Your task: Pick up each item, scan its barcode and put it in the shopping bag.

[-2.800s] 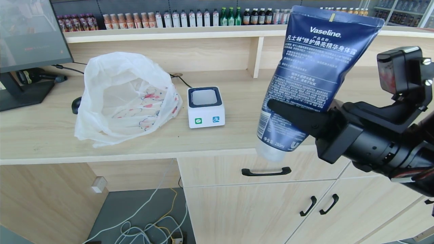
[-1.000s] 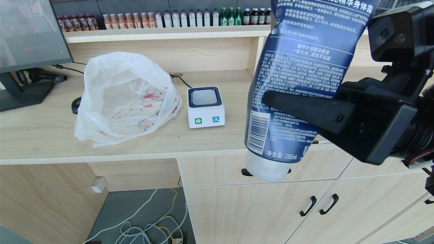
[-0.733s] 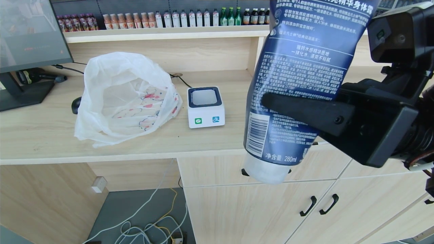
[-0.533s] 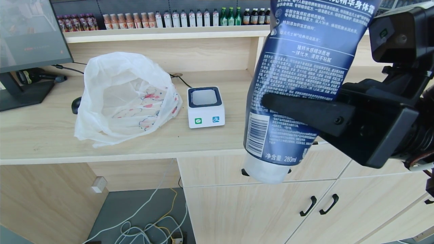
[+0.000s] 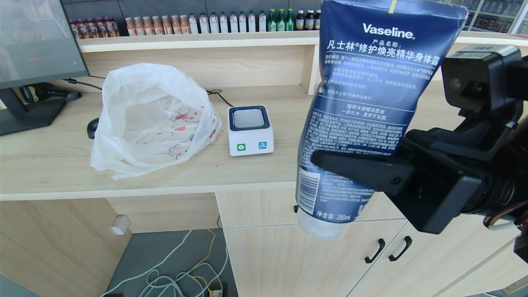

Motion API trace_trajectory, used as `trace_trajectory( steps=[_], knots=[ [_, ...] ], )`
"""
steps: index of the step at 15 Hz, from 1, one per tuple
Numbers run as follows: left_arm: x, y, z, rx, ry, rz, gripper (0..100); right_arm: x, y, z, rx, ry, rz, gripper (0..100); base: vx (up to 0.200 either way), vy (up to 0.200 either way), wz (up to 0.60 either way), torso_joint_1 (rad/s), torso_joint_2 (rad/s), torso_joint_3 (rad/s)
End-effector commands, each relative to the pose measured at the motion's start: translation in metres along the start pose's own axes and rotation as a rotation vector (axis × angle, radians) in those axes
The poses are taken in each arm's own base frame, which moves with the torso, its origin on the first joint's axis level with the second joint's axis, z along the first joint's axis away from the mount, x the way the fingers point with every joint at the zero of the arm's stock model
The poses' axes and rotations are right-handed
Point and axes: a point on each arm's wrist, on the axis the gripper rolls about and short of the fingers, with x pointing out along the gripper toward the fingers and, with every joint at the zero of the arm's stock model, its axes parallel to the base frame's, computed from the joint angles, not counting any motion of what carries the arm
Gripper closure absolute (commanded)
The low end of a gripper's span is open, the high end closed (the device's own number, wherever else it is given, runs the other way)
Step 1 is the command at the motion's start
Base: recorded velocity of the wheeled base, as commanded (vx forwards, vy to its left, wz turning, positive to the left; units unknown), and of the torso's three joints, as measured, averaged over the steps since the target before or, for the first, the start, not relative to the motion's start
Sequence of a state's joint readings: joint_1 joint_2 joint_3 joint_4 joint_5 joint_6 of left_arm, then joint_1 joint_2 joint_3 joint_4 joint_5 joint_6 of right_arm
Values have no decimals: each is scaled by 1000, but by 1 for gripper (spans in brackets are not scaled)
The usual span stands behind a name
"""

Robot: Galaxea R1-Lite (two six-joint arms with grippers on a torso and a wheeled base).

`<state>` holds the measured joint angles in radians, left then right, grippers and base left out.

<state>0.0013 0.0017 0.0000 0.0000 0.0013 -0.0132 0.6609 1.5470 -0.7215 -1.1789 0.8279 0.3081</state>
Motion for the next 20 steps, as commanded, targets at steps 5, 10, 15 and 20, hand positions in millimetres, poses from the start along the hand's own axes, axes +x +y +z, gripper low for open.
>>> trace_trajectory(
  steps=[5,10,15,20],
  knots=[
    [0,0,0,-1,0,1,0,-3,-3,-8,-46,-19,-169,100,0,0,0,0,0,0],
    [0,0,0,-1,0,-1,0,10,7,-18,-124,-41,-386,100,0,0,0,0,0,0],
    [0,0,0,-1,0,1,0,31,0,-23,-246,-34,-695,100,0,0,0,0,0,0],
    [0,0,0,-1,0,1,0,53,5,-28,-305,-30,-875,100,0,0,0,0,0,0]
  ],
)
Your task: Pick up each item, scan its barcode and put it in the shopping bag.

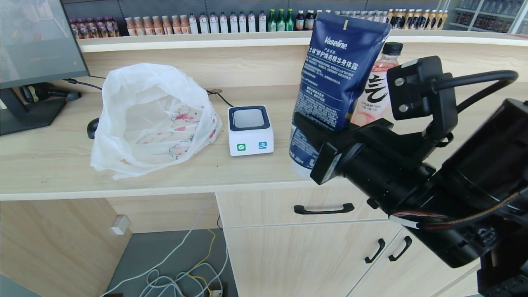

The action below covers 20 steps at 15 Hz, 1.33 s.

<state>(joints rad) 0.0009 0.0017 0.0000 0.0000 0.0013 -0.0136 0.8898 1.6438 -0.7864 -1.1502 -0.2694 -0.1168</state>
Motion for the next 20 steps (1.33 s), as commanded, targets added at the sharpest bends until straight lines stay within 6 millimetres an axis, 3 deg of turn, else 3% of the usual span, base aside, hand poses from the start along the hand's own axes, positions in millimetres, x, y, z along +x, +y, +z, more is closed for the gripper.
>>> trace_trajectory(
  steps=[1,8,12,20],
  knots=[
    [0,0,0,0,0,1,0,5,4,2,-50,-10,-18,100,0,0,0,0,0,0],
    [0,0,0,0,0,-1,0,12,-1,20,-74,-110,-124,100,0,0,0,0,0,0],
    [0,0,0,0,0,-1,0,19,-6,11,-61,-164,-171,100,0,0,0,0,0,0],
    [0,0,0,-3,0,1,0,19,-10,13,-41,-207,-200,100,0,0,0,0,0,0]
  ],
)
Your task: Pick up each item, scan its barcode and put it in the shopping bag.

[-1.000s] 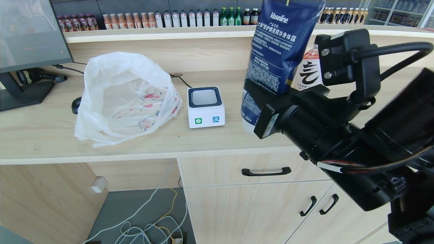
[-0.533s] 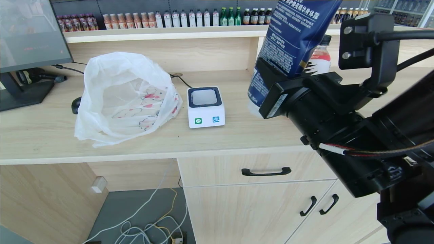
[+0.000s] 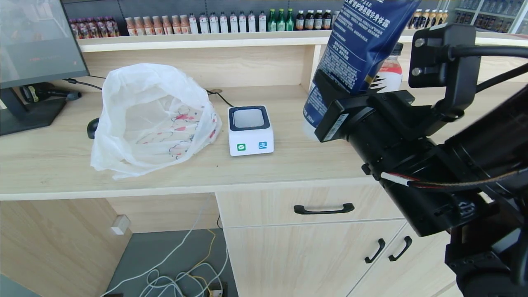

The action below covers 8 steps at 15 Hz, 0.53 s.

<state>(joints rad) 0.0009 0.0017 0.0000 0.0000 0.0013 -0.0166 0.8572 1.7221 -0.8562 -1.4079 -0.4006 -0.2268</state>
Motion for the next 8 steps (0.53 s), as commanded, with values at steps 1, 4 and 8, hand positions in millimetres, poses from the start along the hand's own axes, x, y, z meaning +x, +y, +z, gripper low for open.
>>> trace_trajectory(
  steps=[1,4,8],
  knots=[
    [0,0,0,0,0,1,0,2,-2,-2,2,0,-8,100,0,0,0,0,0,0],
    [0,0,0,0,0,1,0,2,-2,-6,5,11,-9,100,0,200,0,1,4,-1],
    [0,0,0,-3,0,1,0,1,-1,-11,47,25,3,100,0,200,0,6,4,2]
  ],
)
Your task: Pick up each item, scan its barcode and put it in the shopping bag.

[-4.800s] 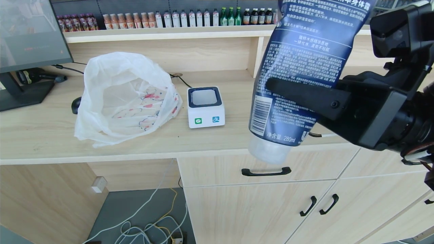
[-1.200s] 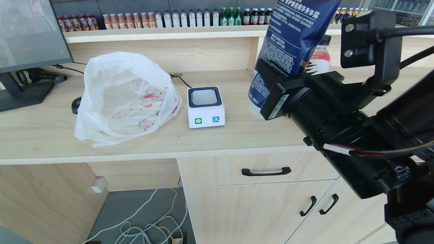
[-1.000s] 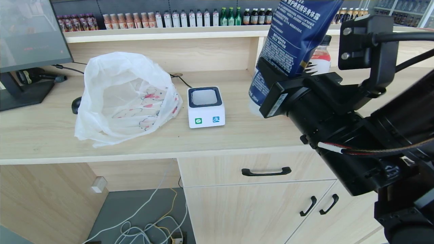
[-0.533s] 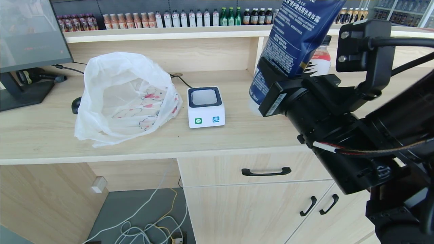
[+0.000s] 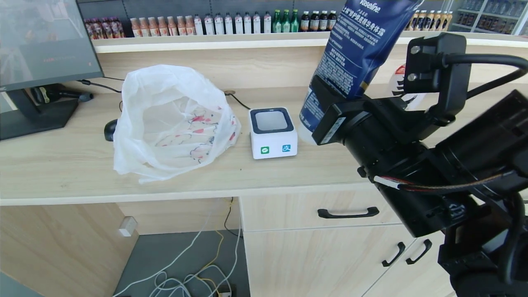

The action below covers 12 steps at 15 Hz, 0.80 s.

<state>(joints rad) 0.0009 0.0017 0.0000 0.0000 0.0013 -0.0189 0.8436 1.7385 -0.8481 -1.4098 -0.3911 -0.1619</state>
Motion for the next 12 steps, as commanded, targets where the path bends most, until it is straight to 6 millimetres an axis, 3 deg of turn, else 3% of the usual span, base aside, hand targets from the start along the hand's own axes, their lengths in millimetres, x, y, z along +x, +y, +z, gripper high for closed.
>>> trace_trajectory(
  steps=[1,5,12],
  knots=[
    [0,0,0,-1,0,1,0,-1,0,-1,-1,5,1,100,0,200,0,-2,-7,2],
    [0,0,0,2,0,1,0,-3,-2,3,-1,0,-12,100,0,200,0,-1,1,2],
    [0,0,0,5,0,1,0,-7,-2,3,-55,10,-11,100,0,0,0,0,0,0]
  ],
)
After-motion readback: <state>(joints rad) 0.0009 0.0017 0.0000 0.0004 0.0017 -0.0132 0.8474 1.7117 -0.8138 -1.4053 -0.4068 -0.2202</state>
